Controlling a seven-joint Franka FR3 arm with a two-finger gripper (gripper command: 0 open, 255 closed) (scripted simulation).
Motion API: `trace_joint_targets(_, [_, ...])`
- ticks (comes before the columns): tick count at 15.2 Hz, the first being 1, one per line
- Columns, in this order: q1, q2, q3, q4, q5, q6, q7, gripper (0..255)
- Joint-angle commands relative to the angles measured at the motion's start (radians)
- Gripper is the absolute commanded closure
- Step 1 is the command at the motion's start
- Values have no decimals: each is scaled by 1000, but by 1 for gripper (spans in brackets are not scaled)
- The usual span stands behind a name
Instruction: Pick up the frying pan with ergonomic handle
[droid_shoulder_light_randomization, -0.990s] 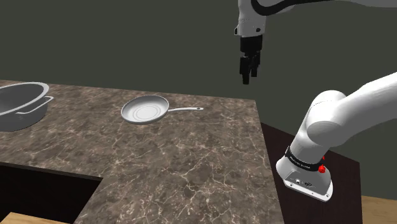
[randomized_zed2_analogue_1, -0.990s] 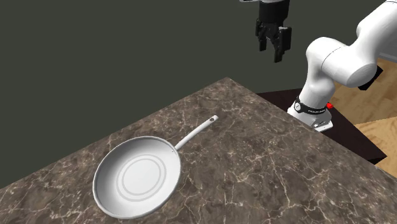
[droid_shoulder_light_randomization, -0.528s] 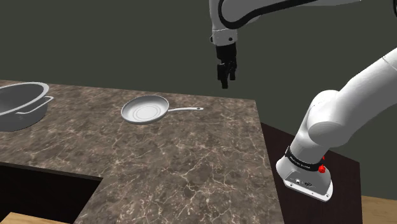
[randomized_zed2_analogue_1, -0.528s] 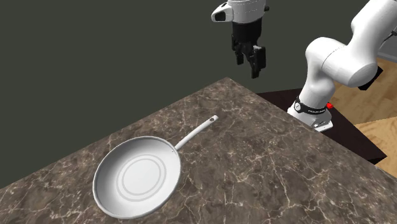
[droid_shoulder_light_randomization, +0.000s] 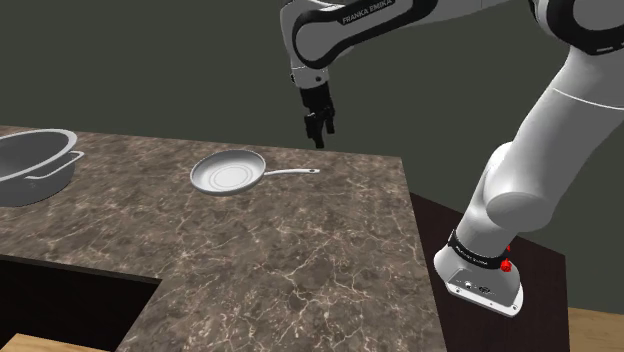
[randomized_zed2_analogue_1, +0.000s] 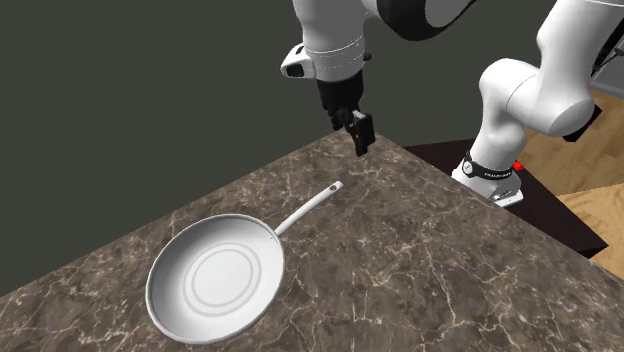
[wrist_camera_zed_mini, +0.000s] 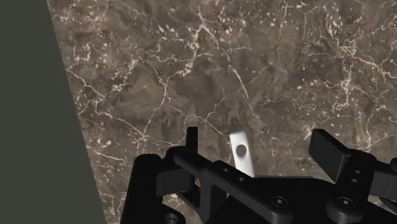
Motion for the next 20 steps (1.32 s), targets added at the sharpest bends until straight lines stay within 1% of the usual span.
trace_joint_targets(1, [12,88,14,62,-15,19,1,0])
trace_joint_targets(8, [55,375,45,328,-84,11,-5,0])
trace_joint_targets(15, [119,675,59,670,-156,-60,-25,0])
trace_joint_targets(20, [119,696,56,636,-159,-5,-18,0])
